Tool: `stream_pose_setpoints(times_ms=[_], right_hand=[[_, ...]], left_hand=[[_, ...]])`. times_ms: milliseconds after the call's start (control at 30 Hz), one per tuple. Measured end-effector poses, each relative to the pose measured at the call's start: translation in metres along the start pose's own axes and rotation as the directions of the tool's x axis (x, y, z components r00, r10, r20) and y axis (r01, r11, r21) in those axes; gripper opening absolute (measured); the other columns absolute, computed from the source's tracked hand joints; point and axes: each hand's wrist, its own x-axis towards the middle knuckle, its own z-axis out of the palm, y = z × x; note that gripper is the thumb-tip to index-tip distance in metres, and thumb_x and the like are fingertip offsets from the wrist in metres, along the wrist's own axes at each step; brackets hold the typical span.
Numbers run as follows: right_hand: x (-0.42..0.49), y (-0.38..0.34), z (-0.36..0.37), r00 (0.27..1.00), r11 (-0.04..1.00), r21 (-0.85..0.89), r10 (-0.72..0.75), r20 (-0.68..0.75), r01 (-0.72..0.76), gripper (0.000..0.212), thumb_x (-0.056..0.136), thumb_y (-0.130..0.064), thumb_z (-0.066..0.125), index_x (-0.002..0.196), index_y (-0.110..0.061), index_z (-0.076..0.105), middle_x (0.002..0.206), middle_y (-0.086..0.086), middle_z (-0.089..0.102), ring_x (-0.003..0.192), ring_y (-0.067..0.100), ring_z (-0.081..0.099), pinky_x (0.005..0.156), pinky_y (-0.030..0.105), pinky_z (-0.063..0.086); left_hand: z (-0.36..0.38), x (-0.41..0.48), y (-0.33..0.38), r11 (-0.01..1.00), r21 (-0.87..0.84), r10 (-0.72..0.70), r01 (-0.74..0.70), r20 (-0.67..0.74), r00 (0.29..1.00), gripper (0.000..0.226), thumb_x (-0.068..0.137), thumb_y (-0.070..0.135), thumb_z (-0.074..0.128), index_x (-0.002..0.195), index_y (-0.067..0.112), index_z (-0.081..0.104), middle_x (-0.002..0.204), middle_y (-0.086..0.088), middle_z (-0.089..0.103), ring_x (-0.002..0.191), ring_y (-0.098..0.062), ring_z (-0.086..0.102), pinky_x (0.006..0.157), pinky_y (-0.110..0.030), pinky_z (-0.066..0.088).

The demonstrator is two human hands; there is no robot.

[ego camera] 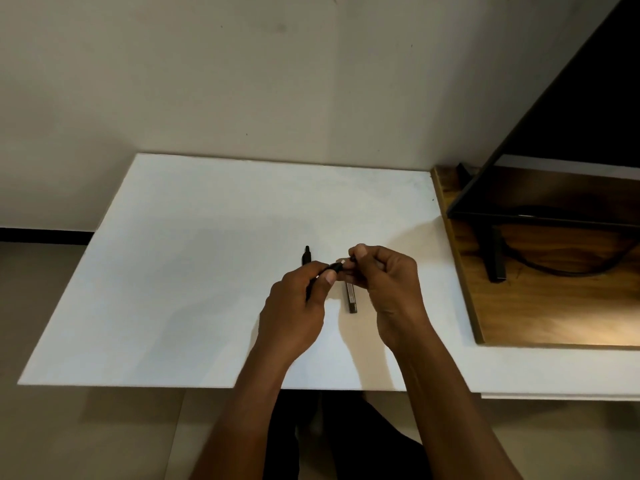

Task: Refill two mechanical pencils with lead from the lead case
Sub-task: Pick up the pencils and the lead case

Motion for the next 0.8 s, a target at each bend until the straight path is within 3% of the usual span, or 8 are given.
stream_pose_setpoints(times_ms=[133, 233, 367, 433, 500, 600, 667, 800], right_hand=[[0.006, 0.002, -0.006, 0.991, 0.999, 0.053, 0.003, -0.132, 0.004, 0.019, 0.096, -0.019, 0.065, 0.088, -0.006, 0.074, 0.072, 0.006, 0.078, 0.070, 0.016, 0.076, 0.065, 0.021, 0.059], [0.013, 0.008, -0.013, 0.970, 0.974, -0.217, -0.115, -0.213, 0.068, 0.012, 0.095, -0.020, 0.067, 0.090, -0.012, 0.074, 0.070, 0.002, 0.077, 0.065, 0.007, 0.073, 0.069, 0.026, 0.060], [0.024, 0.011, -0.018, 0.955, 0.849, -0.500, -0.269, -0.129, 0.171, 0.009, 0.095, -0.021, 0.065, 0.094, -0.016, 0.073, 0.070, -0.005, 0.075, 0.067, 0.001, 0.072, 0.087, 0.032, 0.057], [0.029, 0.014, -0.016, 0.946, 0.744, -0.635, -0.319, -0.062, 0.209, 0.011, 0.094, -0.027, 0.067, 0.099, -0.017, 0.071, 0.072, -0.007, 0.075, 0.075, 0.011, 0.073, 0.095, 0.012, 0.042], [0.033, 0.016, -0.012, 0.931, 0.645, -0.726, -0.365, -0.019, 0.238, 0.013, 0.092, -0.030, 0.069, 0.098, -0.018, 0.070, 0.077, -0.007, 0.075, 0.078, 0.016, 0.070, 0.079, -0.004, 0.027], [0.036, 0.017, -0.005, 0.888, 0.526, -0.782, -0.455, 0.074, 0.335, 0.012, 0.090, -0.025, 0.073, 0.087, -0.014, 0.072, 0.077, -0.003, 0.075, 0.071, 0.014, 0.069, 0.066, 0.002, 0.038], [0.037, 0.020, -0.001, 0.863, 0.421, -0.830, -0.487, 0.134, 0.366, 0.010, 0.091, -0.023, 0.071, 0.087, -0.013, 0.073, 0.078, -0.001, 0.076, 0.071, 0.019, 0.069, 0.066, 0.021, 0.051], [0.040, 0.028, -0.003, 0.877, 0.328, -0.885, -0.454, 0.158, 0.329, 0.012, 0.090, -0.019, 0.065, 0.085, -0.021, 0.076, 0.083, -0.005, 0.075, 0.082, 0.017, 0.064, 0.065, 0.026, 0.040]], left_hand=[[-0.002, 0.000, 0.000, 0.999, 0.024, -0.024, 0.024, -0.006, 1.000, 0.029, 0.100, 0.042, 0.042, 0.111, 0.033, 0.068, 0.093, 0.010, 0.072, 0.085, -0.012, 0.067, 0.075, -0.037, 0.054], [-0.006, 0.000, 0.001, 0.997, -0.062, -0.049, 0.047, -0.032, 0.998, 0.028, 0.101, 0.040, 0.043, 0.109, 0.030, 0.069, 0.099, 0.008, 0.074, 0.087, -0.017, 0.070, 0.081, -0.042, 0.055], [-0.010, -0.001, 0.001, 0.996, -0.079, -0.052, 0.045, -0.081, 0.995, 0.028, 0.100, 0.038, 0.046, 0.108, 0.027, 0.070, 0.087, 0.000, 0.073, 0.074, -0.021, 0.066, 0.076, -0.041, 0.052], [-0.012, 0.000, 0.000, 0.995, -0.083, -0.056, 0.049, -0.091, 0.994, 0.028, 0.100, 0.037, 0.046, 0.110, 0.024, 0.069, 0.085, -0.001, 0.072, 0.076, -0.020, 0.065, 0.077, -0.041, 0.052], [-0.012, 0.002, -0.001, 0.993, -0.101, -0.071, 0.061, -0.098, 0.993, 0.027, 0.099, 0.036, 0.048, 0.112, 0.023, 0.068, 0.080, 0.000, 0.069, 0.077, -0.019, 0.066, 0.075, -0.040, 0.052], [-0.011, 0.003, -0.003, 0.991, -0.113, -0.085, 0.072, -0.107, 0.991, 0.024, 0.099, 0.034, 0.051, 0.113, 0.022, 0.066, 0.075, 0.002, 0.065, 0.078, -0.017, 0.067, 0.072, -0.036, 0.052], [-0.010, 0.003, -0.004, 0.991, -0.110, -0.086, 0.074, -0.105, 0.991, 0.024, 0.099, 0.034, 0.052, 0.113, 0.022, 0.066, 0.071, 0.006, 0.064, 0.074, -0.013, 0.065, 0.066, -0.027, 0.049], [-0.010, 0.004, -0.006, 0.991, -0.106, -0.087, 0.076, -0.101, 0.991, 0.022, 0.098, 0.033, 0.052, 0.111, 0.023, 0.067, 0.067, 0.009, 0.063, 0.069, -0.007, 0.063, 0.062, -0.023, 0.045]])
